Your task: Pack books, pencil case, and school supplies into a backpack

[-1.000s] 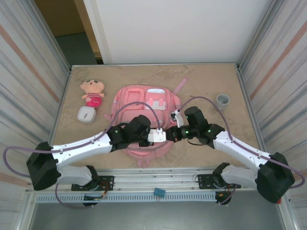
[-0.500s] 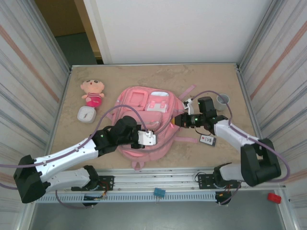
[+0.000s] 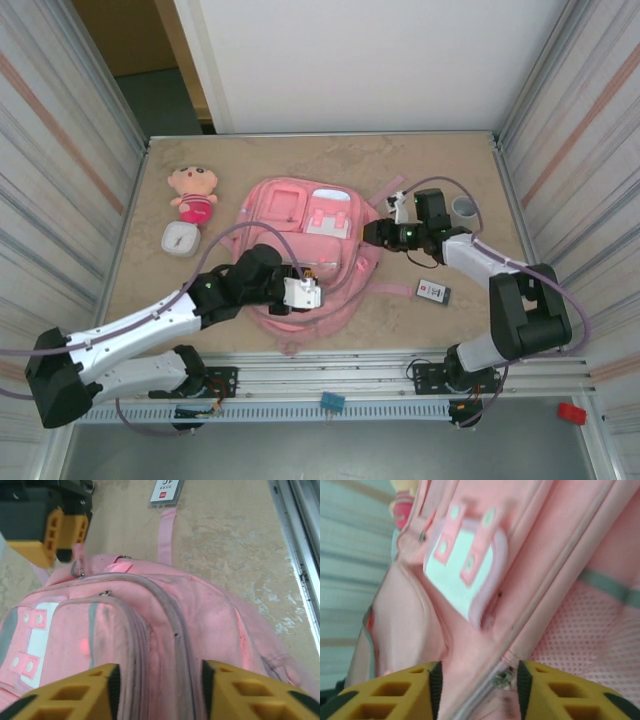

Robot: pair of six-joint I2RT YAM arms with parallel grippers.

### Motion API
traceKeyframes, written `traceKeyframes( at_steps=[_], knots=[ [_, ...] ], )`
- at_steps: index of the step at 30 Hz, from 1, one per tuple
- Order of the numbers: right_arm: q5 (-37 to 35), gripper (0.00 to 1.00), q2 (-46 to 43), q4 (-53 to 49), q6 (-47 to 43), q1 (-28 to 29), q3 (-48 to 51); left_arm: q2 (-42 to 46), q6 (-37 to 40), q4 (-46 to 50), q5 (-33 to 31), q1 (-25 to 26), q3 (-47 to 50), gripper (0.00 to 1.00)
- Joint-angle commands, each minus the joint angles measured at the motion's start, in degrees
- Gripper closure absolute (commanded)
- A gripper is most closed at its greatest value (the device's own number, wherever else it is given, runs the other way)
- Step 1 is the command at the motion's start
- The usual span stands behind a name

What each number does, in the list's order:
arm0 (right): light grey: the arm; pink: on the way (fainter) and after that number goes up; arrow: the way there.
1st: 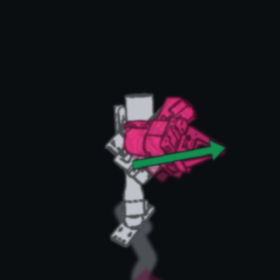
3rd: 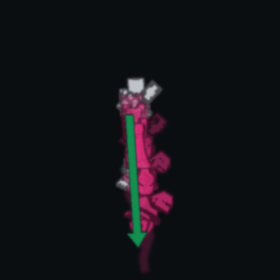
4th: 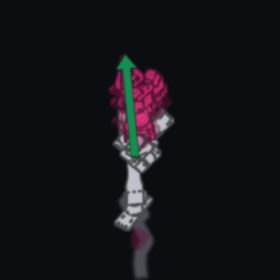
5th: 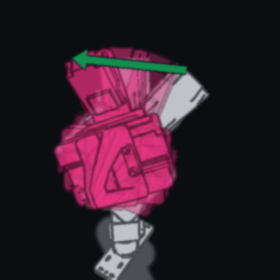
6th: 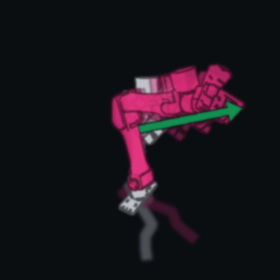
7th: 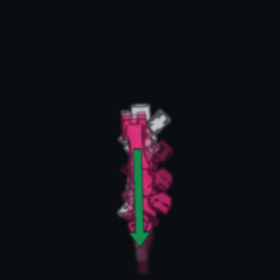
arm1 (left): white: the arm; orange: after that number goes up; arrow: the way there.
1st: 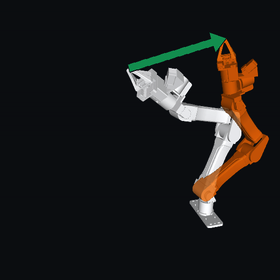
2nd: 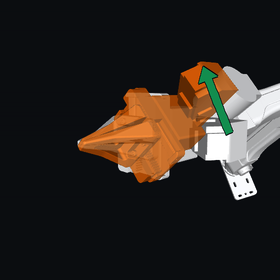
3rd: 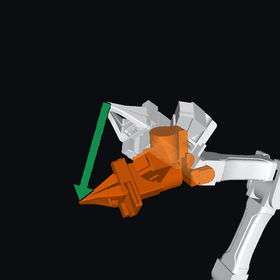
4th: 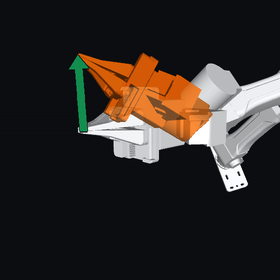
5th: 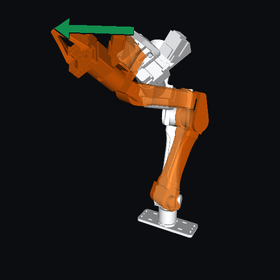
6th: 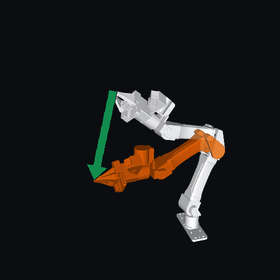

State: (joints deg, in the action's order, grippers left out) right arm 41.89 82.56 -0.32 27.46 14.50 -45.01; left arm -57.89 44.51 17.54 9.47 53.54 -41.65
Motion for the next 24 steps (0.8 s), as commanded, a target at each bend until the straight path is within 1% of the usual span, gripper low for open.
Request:
traceKeyframes(
  at_steps=[1, 3, 4, 7, 10, 12, 14, 17, 18, 21, 22, 23, 24],
  knots=[
    [-5.0, 0.45, -8.7, -1.7, -2.4, -0.1, 0.2, 5.1, -1.1, 5.4, 3.9, -4.6, -1.7, 0.47],
    [-6.1, 0.43, -13.6, -2.8, -3.5, 0.1, 2.4, 6.9, 0.5, 8.5, 5.9, -8.2, -1.3, 0.46],
    [-6.8, 0.42, -16.2, -3.2, -4.3, 0.3, 3.5, 7.2, 1.9, 10.4, 5.7, -9.4, -1.3, 0.46],
    [-7.8, 0.39, -22.4, -3.1, -6.1, 1.1, 6.6, 6.4, 5.8, 13.2, 3.1, -10.6, -1.4, 0.46],
    [-8.2, 0.37, -27.5, -1.4, -7.5, 2.1, 9.5, 4.0, 7.7, 13.0, 3.3, -11.2, -1.9, 0.45],
    [-8.3, 0.36, -29.4, -0.1, -8.6, 2.9, 10.9, 1.5, 8.2, 12.8, 4.4, -11.5, -2.8, 0.45],
    [-8.8, 0.35, -30.7, 1.1, -9.9, 3.9, 12.1, -1.5, 8.3, 12.2, 4.2, -11.9, -3.7, 0.45],
    [-8.7, 0.34, -31.5, 3.0, -12.2, 4.9, 13.6, -4.8, 7.4, 10.6, 3.5, -14.0, -4.5, 0.49],
    [-8.3, 0.33, -31.2, 3.2, -12.9, 5.1, 13.7, -5.1, 7.1, 10.5, 3.8, -14.4, -5.0, 0.54],
    [-5.4, 0.33, -29.3, 4.0, -15.0, 5.7, 13.3, -3.8, 6.1, 10.4, 6.7, -15.7, -5.6, 0.87],
    [-3.9, 0.32, -28.1, 4.6, -15.5, 5.8, 13.0, -2.6, 5.7, 9.8, 8.7, -16.5, -5.1, 0.94],
    [-2.4, 0.32, -27.0, 5.2, -15.8, 6.0, 12.8, -1.0, 5.1, 8.4, 10.9, -17.3, -4.3, 0.98],
    [-0.4, 0.31, -25.4, 5.9, -16.1, 6.3, 12.3, 0.9, 4.2, 6.4, 13.8, -18.6, -3.0, 1.00]
  ],
)
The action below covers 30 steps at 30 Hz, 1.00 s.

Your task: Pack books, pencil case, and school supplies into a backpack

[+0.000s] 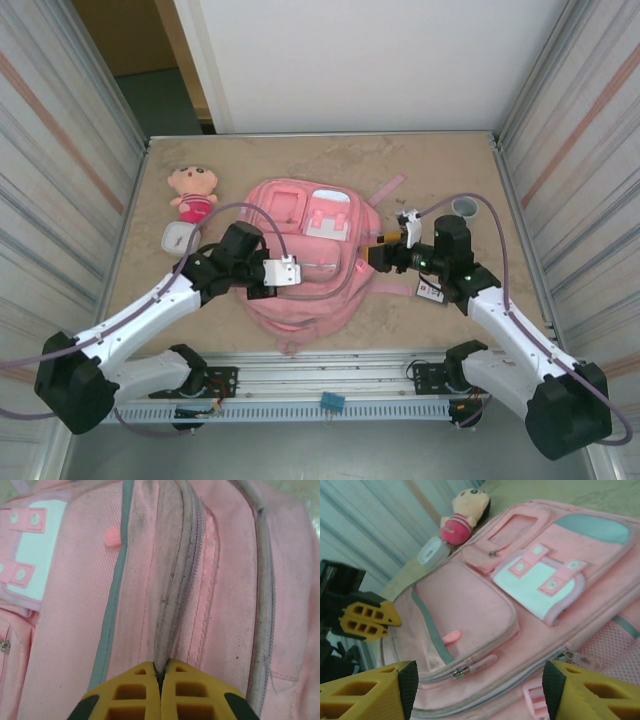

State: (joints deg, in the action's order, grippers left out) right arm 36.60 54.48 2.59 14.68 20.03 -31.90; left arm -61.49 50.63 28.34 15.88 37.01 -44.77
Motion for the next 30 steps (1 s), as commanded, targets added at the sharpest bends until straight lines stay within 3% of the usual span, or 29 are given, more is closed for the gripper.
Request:
traceKeyframes(
  at_steps=[1, 6, 14, 24, 30],
  knots=[
    [6.8, 0.29, 5.1, 3.3, -3.3, 1.0, -1.8, 6.2, -2.9, -6.3, 10.2, -3.6, 1.4, 1.00],
    [14.5, 0.21, 14.6, 3.7, -3.7, 3.5, -7.5, 9.1, -4.5, -8.3, 17.4, -8.3, 2.7, 1.00],
    [22.7, 0.20, 26.7, 2.2, -5.6, 6.4, -14.4, 8.3, -6.2, -10.8, 19.4, -8.9, 2.8, 1.00],
    [22.8, 0.34, 24.6, -9.9, -11.2, 8.0, -14.7, 7.3, -9.0, -12.6, 19.3, -11.1, 2.1, 1.00],
    [15.6, 0.22, 23.8, -3.4, -7.8, 6.0, -12.7, 8.6, -9.5, -13.8, 22.9, -11.2, 3.1, 1.00]
  ],
)
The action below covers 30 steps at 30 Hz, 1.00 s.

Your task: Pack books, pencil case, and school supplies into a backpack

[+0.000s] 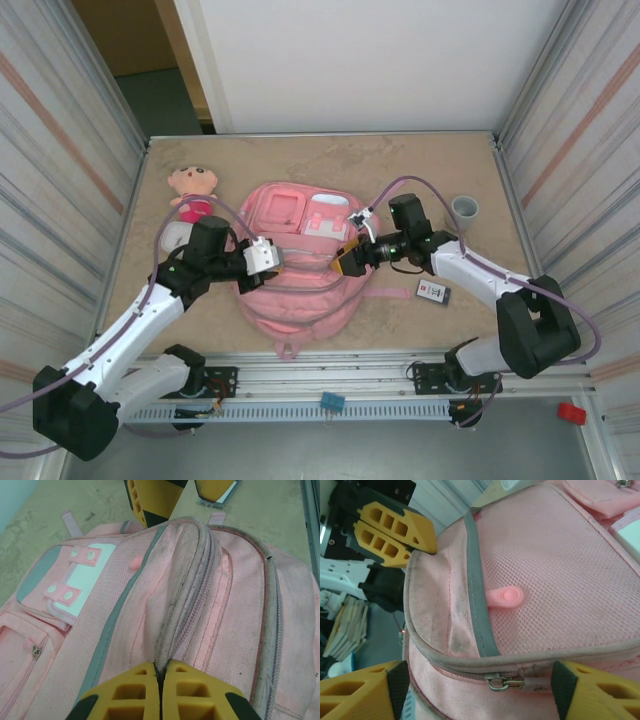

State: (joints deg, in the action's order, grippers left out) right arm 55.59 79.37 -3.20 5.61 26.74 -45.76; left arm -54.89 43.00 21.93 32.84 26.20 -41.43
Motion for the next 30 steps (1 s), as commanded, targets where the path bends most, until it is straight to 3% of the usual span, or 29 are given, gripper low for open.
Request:
traceKeyframes(
  at_steps=[1, 6, 11, 16, 21, 23, 25, 30],
  knots=[
    [-4.6, 0.21, -0.9, 3.2, 1.7, -0.9, 1.0, 2.1, -1.9, -7.5, 6.3, -0.4, -0.2, 1.00],
    [-4.4, 0.19, 2.0, 4.1, 0.9, 0.5, -0.6, 2.6, -2.2, -8.5, 7.0, -0.4, -0.1, 1.00],
    [1.0, 0.25, 2.2, 1.1, -0.2, 1.1, -1.2, 2.1, -2.6, -8.5, 5.3, -0.5, -0.2, 1.00],
    [4.0, 0.37, -1.8, -7.1, -3.0, 1.0, -1.3, 2.1, -2.9, -8.4, 2.4, -0.7, -0.5, 1.00],
    [5.1, 0.54, -4.4, -7.8, -2.6, 0.8, -0.9, 2.1, -3.4, -8.9, 3.1, -0.7, -0.5, 1.00],
    [3.5, 0.50, -4.1, -6.9, -2.4, 0.6, -1.2, 2.2, -3.5, -9.2, 4.1, -0.7, -0.4, 1.00],
    [0.7, 0.35, -3.2, -6.4, -2.3, 0.5, -1.9, 2.4, -3.6, -9.5, 5.0, -0.7, -0.4, 1.00],
    [-1.2, 0.31, 0.1, -5.4, -3.0, 0.0, -3.2, 2.8, -4.3, -10.4, 6.2, -0.7, 0.0, 1.00]
  ],
)
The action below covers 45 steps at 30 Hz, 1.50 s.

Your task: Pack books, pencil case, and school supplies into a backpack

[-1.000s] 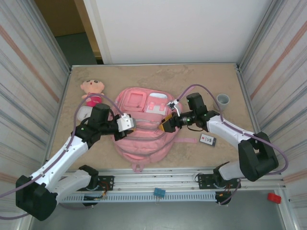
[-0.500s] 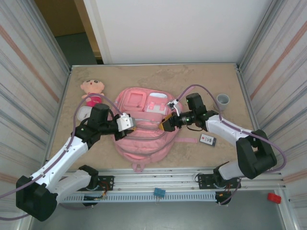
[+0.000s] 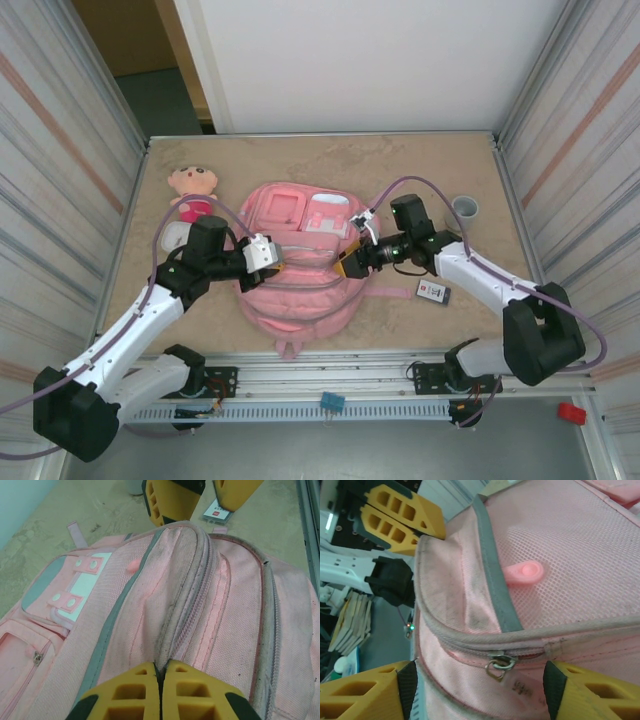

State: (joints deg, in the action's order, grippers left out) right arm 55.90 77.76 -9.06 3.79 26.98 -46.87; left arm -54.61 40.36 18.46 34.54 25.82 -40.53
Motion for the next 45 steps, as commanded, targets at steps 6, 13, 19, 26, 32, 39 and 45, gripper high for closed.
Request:
traceKeyframes(
  at_steps=[6, 13, 19, 26, 32, 39, 45],
  knots=[
    [-0.5, 0.54, 2.9, 0.8, -1.3, 0.0, -2.2, 2.3, -2.0, -7.1, 3.6, -0.3, -1.0, 1.00],
    [-3.1, 0.94, -4.0, -3.7, 2.1, 0.5, -2.5, 1.2, -6.7, -7.4, -5.1, 0.4, -2.2, 1.00],
    [-9.1, 1.00, -6.6, -8.3, 7.5, 5.6, -4.6, 0.3, -9.6, -9.2, -18.0, 5.5, -2.1, 1.00],
    [-12.8, 1.00, -3.0, -7.9, 13.9, 14.7, -10.2, -3.4, -12.9, -12.3, -26.5, 12.7, -4.2, 1.00],
    [-13.8, 1.00, -0.7, -1.0, 22.6, 17.3, -10.1, -6.3, -16.4, -16.3, -26.1, 16.9, -4.2, 1.00],
    [-16.4, 1.00, -2.1, 3.4, 32.2, 15.9, -5.1, -4.4, -22.0, -15.2, -23.9, 16.9, -3.3, 0.78],
    [-19.9, 1.00, -1.8, 3.3, 41.4, 15.9, -3.7, 1.3, -27.5, -8.9, -25.7, 16.9, -1.7, 0.58]
  ],
)
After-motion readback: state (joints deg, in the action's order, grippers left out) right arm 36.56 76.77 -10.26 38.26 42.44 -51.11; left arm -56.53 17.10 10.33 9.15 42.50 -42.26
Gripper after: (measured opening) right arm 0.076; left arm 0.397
